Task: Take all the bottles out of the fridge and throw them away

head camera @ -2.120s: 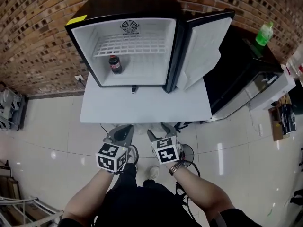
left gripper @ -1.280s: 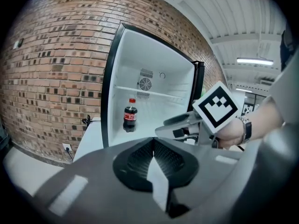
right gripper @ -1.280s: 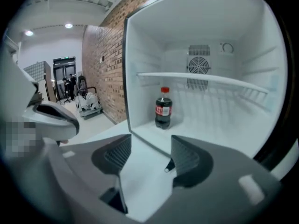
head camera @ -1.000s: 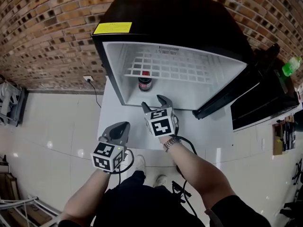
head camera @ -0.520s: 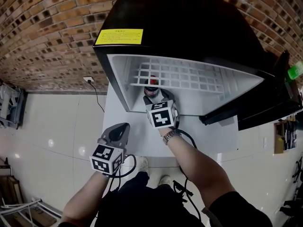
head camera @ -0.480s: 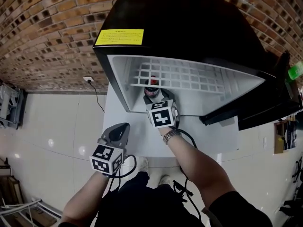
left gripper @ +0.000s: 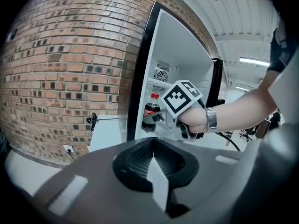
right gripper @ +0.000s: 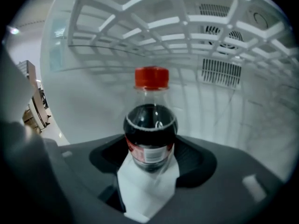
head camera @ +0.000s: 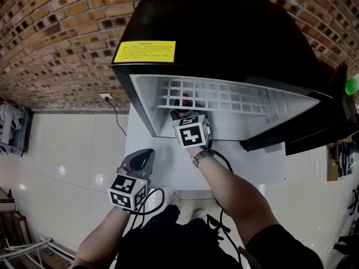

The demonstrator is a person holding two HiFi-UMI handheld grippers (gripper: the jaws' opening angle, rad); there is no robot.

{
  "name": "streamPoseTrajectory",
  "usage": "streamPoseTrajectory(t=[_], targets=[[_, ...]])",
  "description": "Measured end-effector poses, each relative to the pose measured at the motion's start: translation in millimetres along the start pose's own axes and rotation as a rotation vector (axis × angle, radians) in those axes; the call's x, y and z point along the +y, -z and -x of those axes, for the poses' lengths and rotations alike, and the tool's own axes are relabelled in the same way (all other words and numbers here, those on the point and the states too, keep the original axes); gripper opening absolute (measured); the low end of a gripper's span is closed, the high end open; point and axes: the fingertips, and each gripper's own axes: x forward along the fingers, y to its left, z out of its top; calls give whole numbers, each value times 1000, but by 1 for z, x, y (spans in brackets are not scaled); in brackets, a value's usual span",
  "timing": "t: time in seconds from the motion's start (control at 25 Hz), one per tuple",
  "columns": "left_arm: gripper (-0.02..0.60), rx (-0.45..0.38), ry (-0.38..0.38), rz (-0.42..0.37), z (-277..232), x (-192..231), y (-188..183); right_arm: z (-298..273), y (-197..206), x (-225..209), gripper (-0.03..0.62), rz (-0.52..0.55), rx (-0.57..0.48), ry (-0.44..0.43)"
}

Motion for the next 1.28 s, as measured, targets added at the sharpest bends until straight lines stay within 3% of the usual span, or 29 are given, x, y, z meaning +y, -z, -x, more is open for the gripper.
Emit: streamPoseTrajectory(t=[0.28,0.6,0.96,1.28], targets=[[3,-2,13,-13,-2,-8,-3,16,10,-1,302,-5,-13,10],[3,0,77,-52,-11,-51,-4,68,37,-11,301,-33,-25,29],[5,2,183,-117,-25,-139,-2,162,91,-37,301,-88,-53,69],[3,49,307,-154,-34,-243,32,259,173,-60,301,-166,-41,128]])
